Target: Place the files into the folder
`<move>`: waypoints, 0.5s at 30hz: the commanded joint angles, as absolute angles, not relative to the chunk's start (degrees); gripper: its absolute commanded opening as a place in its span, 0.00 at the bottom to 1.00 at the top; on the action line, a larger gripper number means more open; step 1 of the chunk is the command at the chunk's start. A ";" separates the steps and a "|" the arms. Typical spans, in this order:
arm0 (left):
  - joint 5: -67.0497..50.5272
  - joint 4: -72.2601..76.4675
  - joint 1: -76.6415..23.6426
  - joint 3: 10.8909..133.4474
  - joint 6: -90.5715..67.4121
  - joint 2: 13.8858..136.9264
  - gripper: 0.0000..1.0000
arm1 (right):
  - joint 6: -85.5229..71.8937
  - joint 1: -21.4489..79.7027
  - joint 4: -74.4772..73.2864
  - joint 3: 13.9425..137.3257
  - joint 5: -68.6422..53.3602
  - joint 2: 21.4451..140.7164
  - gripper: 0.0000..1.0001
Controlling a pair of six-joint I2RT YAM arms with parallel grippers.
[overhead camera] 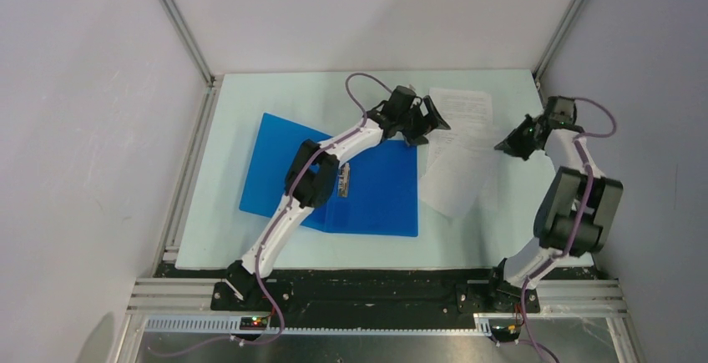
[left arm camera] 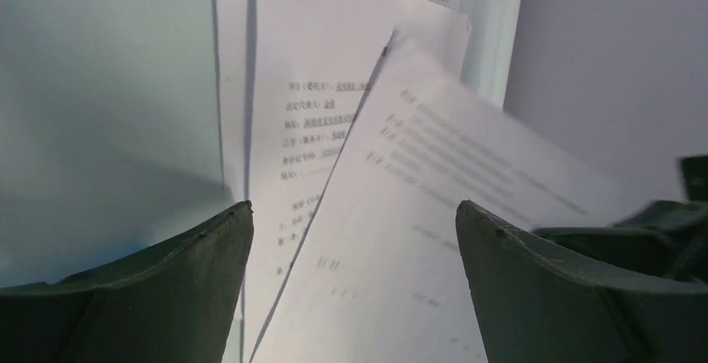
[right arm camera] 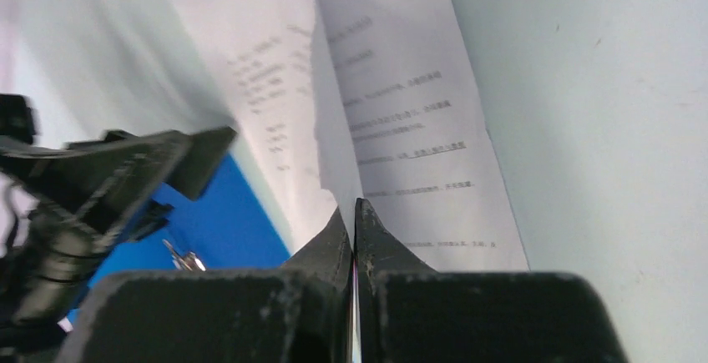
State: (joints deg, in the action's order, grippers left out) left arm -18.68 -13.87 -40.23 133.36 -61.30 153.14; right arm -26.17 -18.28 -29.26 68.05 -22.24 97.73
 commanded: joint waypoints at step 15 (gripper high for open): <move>-16.54 -12.62 -31.03 94.86 -47.45 103.37 0.95 | -26.33 3.40 -42.08 97.00 -20.89 82.06 0.00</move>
State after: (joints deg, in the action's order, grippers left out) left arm -18.57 -12.38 -35.46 103.77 -51.46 111.98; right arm -26.83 -2.55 -37.98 90.26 -17.43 81.01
